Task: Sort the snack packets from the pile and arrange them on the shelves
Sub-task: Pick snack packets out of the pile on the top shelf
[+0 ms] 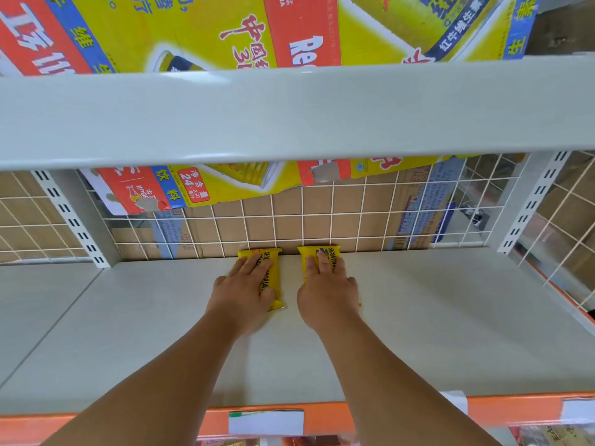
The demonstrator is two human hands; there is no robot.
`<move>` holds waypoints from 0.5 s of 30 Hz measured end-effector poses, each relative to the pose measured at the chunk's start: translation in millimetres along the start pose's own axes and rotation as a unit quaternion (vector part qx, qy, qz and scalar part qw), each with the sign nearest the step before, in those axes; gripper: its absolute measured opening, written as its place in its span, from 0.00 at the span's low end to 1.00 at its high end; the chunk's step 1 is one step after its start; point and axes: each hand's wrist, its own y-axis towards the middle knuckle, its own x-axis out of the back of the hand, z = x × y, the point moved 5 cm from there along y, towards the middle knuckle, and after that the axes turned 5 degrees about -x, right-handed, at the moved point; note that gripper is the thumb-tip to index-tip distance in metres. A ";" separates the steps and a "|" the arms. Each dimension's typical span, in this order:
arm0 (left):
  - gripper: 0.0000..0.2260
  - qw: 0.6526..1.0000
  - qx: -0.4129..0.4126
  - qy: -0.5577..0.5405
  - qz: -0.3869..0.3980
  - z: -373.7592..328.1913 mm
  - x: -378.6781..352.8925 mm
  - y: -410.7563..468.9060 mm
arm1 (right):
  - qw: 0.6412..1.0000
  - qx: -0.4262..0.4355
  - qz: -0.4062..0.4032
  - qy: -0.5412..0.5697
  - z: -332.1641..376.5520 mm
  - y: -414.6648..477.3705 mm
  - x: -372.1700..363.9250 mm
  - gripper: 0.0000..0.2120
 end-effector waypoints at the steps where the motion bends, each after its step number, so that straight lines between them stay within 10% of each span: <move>1: 0.28 1.000 -0.003 0.002 0.006 0.4 -0.2 1.2 | 1.000 0.000 -0.002 -0.003 0.4 0.7 0.2 0.31; 15: 0.39 0.996 -0.005 0.036 -0.076 -18.7 24.9 -49.1 | 0.998 0.037 -0.034 0.033 -2.0 -2.3 13.3 0.37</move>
